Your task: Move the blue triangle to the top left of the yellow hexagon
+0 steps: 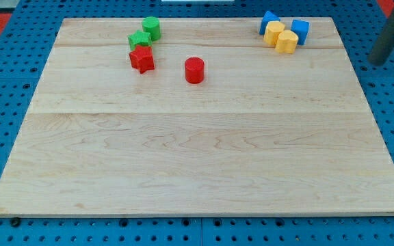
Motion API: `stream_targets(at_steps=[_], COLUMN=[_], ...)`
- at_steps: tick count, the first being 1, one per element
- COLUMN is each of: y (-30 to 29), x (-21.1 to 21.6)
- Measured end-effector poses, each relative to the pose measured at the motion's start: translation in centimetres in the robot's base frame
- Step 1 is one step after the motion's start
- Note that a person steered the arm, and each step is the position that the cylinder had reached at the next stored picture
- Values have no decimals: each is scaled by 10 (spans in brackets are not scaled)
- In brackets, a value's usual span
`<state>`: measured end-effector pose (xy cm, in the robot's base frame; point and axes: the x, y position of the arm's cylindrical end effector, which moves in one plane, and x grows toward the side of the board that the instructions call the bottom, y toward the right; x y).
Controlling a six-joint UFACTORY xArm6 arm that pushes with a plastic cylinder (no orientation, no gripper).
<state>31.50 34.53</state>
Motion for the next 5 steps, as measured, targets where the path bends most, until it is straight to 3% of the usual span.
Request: stream_targets(at_steps=[1, 2, 5], y=[-3, -60, -99], x=[-46, -123, -124])
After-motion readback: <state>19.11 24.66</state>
